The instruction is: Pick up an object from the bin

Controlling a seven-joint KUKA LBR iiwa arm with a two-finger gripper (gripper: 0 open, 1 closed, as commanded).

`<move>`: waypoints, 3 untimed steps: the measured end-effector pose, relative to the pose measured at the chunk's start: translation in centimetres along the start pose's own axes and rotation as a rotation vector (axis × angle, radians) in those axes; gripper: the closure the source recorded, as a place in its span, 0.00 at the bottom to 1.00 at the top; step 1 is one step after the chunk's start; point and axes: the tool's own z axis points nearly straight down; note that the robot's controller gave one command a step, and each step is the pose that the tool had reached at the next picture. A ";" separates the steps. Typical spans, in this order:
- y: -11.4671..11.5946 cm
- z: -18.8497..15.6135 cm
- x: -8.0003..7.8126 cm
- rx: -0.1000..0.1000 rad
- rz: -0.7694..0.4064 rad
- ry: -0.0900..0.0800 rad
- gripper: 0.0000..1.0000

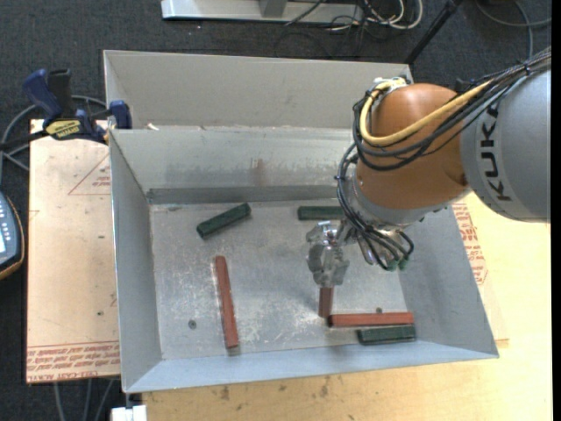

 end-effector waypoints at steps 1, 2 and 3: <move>0.1 0.5 0.2 -0.002 -0.001 0.008 0.00; -2.3 10.5 1.8 -0.005 -0.448 0.014 0.00; -8.6 14.5 0.6 -0.004 -0.460 0.010 0.00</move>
Offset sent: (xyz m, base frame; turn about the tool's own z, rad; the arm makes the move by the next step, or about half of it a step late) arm 0.0000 0.0000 0.0000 0.0000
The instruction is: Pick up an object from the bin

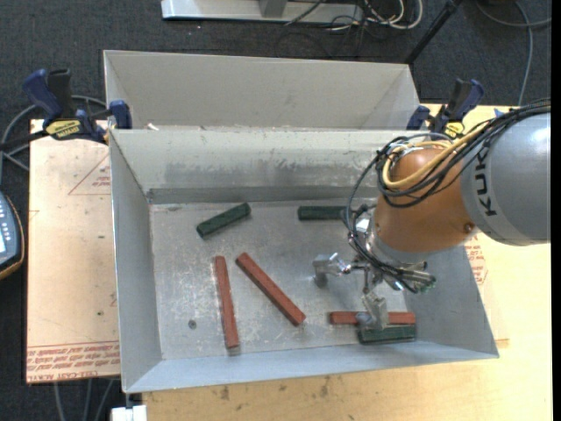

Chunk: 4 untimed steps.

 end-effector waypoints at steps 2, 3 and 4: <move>2.6 -0.2 3.5 0.014 -0.041 -0.022 0.00; 2.9 -0.1 3.9 0.002 -0.040 -0.005 1.00; -0.2 -4.4 2.9 0.004 -0.481 -0.004 1.00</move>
Offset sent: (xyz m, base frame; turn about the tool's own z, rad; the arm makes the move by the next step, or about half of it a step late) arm -0.0072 0.0019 0.0913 0.0573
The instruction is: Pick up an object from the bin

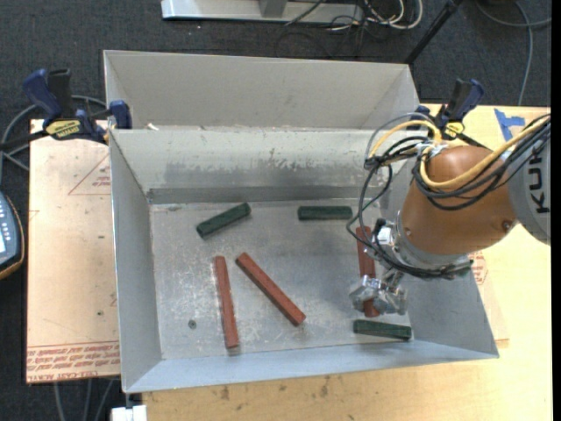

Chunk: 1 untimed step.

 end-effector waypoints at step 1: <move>-1.8 -13.6 -1.0 0.006 -0.033 -0.002 1.00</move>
Offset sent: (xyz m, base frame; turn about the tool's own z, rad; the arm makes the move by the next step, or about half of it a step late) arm 0.0170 0.0002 0.1320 -0.0373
